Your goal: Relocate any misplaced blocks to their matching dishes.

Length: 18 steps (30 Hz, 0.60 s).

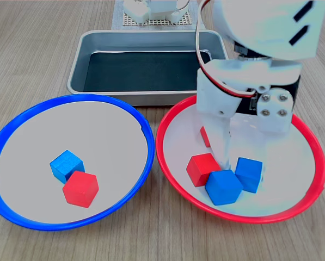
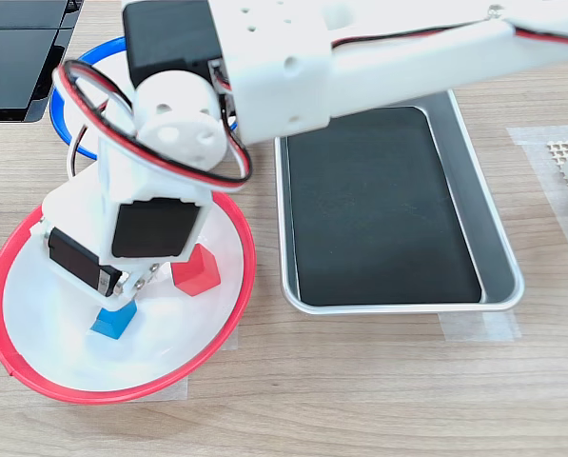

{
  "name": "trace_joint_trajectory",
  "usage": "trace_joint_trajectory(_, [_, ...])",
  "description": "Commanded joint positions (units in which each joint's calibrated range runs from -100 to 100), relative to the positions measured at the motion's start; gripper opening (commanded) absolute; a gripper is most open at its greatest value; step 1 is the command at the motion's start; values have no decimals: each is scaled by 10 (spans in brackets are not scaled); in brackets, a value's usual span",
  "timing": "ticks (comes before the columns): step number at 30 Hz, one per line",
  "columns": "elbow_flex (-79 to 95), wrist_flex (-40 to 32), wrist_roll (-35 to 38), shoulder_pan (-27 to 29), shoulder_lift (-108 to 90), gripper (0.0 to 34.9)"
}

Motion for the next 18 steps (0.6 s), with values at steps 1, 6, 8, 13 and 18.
trace_joint_trajectory(1, [-19,-7,2,-4,-7,111])
trace_joint_trajectory(6, [-18,-4,6,-7,-6,76])
trace_joint_trajectory(8, [-17,-3,8,-9,-8,50])
trace_joint_trajectory(13, [-15,-1,10,-11,-13,4])
trace_joint_trajectory(18, [-5,4,8,-14,-30,4])
